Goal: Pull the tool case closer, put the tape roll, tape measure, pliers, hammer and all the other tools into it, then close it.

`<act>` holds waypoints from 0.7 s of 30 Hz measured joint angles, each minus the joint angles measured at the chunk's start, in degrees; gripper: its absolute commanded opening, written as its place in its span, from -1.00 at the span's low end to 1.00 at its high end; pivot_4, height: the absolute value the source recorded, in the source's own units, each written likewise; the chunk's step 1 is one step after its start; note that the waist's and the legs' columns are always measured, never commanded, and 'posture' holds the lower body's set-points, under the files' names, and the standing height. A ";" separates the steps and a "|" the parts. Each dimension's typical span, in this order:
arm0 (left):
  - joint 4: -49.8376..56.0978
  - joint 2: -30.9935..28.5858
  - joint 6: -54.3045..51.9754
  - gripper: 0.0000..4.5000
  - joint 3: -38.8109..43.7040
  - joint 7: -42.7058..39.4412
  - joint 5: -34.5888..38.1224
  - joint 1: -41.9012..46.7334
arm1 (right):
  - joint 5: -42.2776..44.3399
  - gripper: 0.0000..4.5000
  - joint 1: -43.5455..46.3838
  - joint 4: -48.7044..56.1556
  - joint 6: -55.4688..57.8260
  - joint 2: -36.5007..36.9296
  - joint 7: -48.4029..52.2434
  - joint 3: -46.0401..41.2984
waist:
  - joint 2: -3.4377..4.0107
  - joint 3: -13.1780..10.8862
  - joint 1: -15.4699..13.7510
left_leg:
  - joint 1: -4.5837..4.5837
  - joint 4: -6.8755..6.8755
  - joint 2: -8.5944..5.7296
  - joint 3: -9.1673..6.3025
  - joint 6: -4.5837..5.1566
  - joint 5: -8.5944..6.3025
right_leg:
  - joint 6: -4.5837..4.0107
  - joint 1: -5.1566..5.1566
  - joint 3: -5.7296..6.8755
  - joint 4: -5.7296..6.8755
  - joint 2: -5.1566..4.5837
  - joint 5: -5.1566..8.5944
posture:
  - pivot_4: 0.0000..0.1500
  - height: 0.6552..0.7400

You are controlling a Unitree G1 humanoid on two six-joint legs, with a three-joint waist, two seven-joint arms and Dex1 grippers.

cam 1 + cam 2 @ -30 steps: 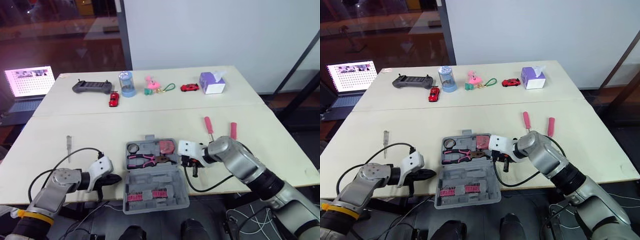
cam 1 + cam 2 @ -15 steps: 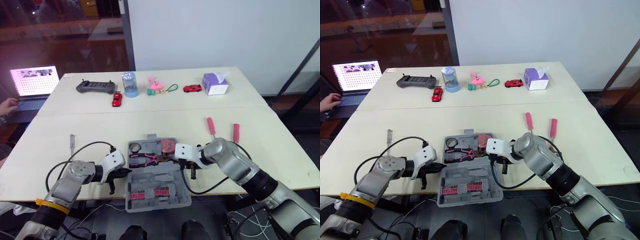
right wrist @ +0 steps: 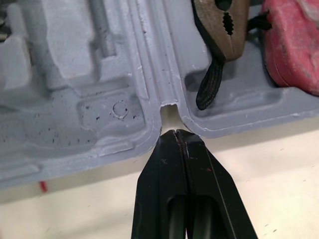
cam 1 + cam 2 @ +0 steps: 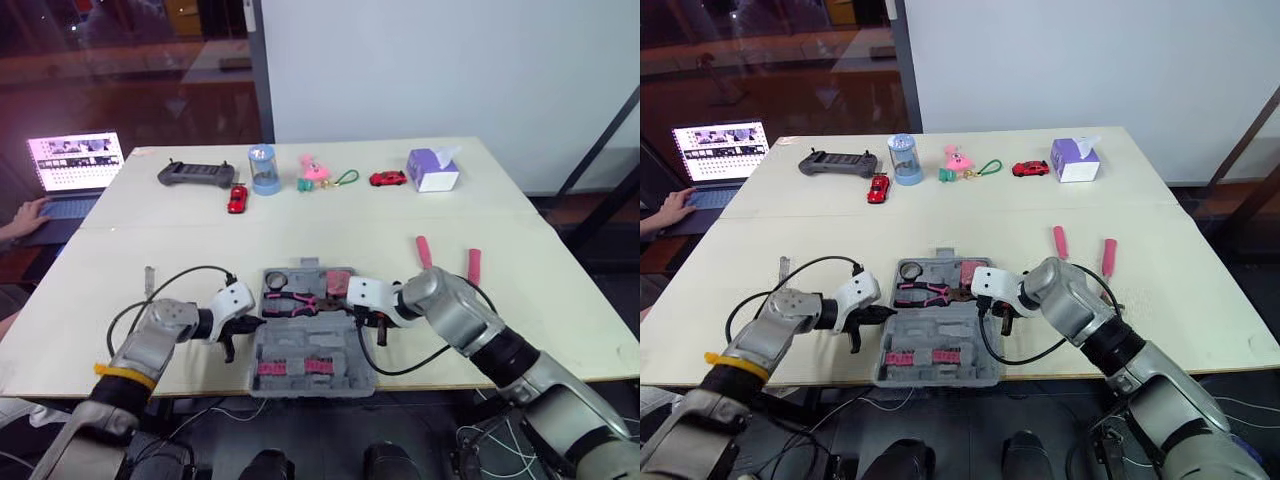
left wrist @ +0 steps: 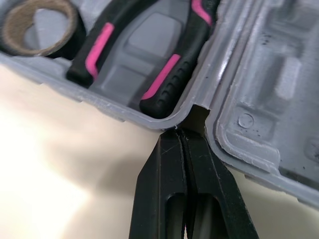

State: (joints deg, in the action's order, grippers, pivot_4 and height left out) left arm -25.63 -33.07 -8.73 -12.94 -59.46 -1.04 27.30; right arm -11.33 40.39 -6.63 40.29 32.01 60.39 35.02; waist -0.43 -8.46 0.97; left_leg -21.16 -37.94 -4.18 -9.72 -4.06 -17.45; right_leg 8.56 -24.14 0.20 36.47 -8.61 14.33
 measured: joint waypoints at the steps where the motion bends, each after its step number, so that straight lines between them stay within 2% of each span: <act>1: -2.27 0.18 1.24 -0.97 -0.13 -0.07 -0.38 1.30 | -0.13 -1.00 0.31 -0.88 -0.42 -0.48 -0.31 -0.06 | 0.00 0.00 0.11 | 0.00 0.00 0.00 0.00 0.00 0.00 | 0.00 -0.01 0.00 0.00 0.00 0.00 | 1.00 1.00; 7: -9.80 1.84 5.47 -0.97 -0.16 0.01 -1.64 5.53 | -0.90 -1.00 2.13 -7.24 -2.03 -2.99 -2.78 -1.12 | 0.00 0.00 0.04 | -0.02 -0.01 -0.02 -0.01 -0.01 0.01 | 0.01 -0.02 0.00 0.00 -0.01 0.00 | 1.00 1.00; 21: -16.02 4.10 8.03 -0.97 0.89 2.13 -2.34 8.71 | -2.16 -1.00 4.61 -13.54 -5.31 -4.95 -4.43 -2.26 | 0.00 0.00 -0.10 | -0.04 -0.02 -0.04 -0.01 -0.01 0.01 | 0.03 -0.02 0.00 0.00 -0.01 -0.02 | 1.00 1.00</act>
State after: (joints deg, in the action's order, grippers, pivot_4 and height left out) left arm -41.65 -28.96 -0.70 -12.05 -57.33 -3.38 36.00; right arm -13.48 45.00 -20.17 34.98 27.06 55.96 32.76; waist -0.42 -8.46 0.87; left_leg -21.20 -37.96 -4.22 -9.73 -4.07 -17.44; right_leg 8.59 -24.16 0.20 36.47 -8.62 14.31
